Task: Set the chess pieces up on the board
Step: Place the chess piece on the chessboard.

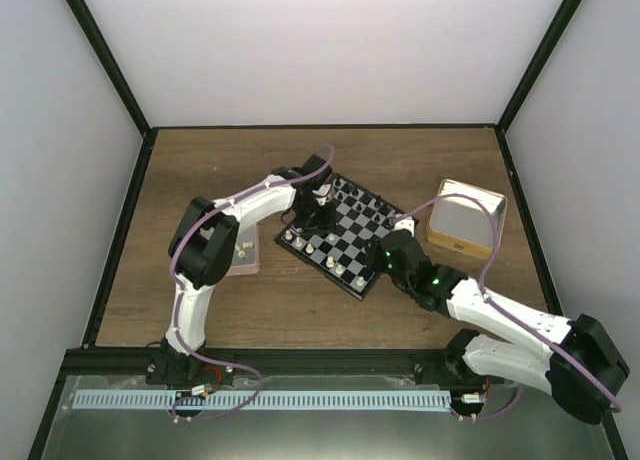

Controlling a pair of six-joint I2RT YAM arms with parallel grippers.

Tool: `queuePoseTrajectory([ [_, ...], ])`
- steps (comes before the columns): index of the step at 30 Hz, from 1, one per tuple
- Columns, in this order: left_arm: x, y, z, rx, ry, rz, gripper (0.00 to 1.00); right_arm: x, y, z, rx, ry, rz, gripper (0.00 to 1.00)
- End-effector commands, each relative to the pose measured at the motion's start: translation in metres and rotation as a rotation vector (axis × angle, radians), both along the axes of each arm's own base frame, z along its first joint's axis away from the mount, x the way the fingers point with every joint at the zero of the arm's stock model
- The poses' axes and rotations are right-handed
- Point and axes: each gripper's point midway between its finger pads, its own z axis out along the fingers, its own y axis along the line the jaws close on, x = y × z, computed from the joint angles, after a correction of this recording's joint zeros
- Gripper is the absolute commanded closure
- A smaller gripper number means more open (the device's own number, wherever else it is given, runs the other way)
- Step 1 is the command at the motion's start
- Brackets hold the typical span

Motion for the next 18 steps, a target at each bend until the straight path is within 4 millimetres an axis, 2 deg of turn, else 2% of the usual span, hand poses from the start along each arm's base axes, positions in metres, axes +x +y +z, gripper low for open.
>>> queuePoseTrajectory([
  [1, 0.012, 0.001, -0.002, 0.075, -0.098, -0.019, 0.61, 0.005, 0.000, 0.002, -0.003, -0.012, -0.010, 0.59],
  [9, 0.006, -0.007, -0.011, 0.078, -0.081, -0.048, 0.73, 0.005, -0.001, 0.000, -0.008, -0.007, -0.013, 0.60],
  [15, 0.001, -0.012, -0.012, 0.062, -0.068, -0.071, 0.74, 0.006, 0.000, -0.002, -0.009, -0.004, -0.013, 0.60],
  [18, 0.000, -0.014, -0.011, 0.061, -0.070, -0.079, 0.82, 0.006, 0.000, -0.002, -0.009, -0.004, -0.013, 0.60],
])
